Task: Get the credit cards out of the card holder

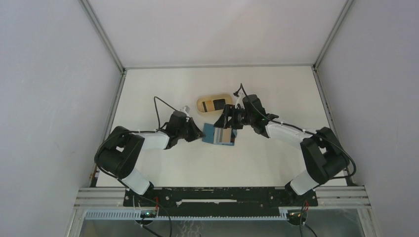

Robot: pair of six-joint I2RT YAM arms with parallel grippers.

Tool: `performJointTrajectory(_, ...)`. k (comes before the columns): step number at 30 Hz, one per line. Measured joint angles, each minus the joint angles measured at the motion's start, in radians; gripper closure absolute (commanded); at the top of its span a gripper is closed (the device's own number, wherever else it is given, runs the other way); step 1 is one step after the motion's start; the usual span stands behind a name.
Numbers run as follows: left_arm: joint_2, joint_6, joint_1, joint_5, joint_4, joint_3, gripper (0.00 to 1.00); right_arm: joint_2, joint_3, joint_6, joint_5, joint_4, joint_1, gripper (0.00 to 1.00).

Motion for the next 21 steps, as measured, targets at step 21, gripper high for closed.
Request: performJointTrajectory(21,0.022,0.000,0.000,-0.002,0.015,0.000,1.00,0.121,-0.047,-0.005,0.069,-0.144,-0.110,0.22)
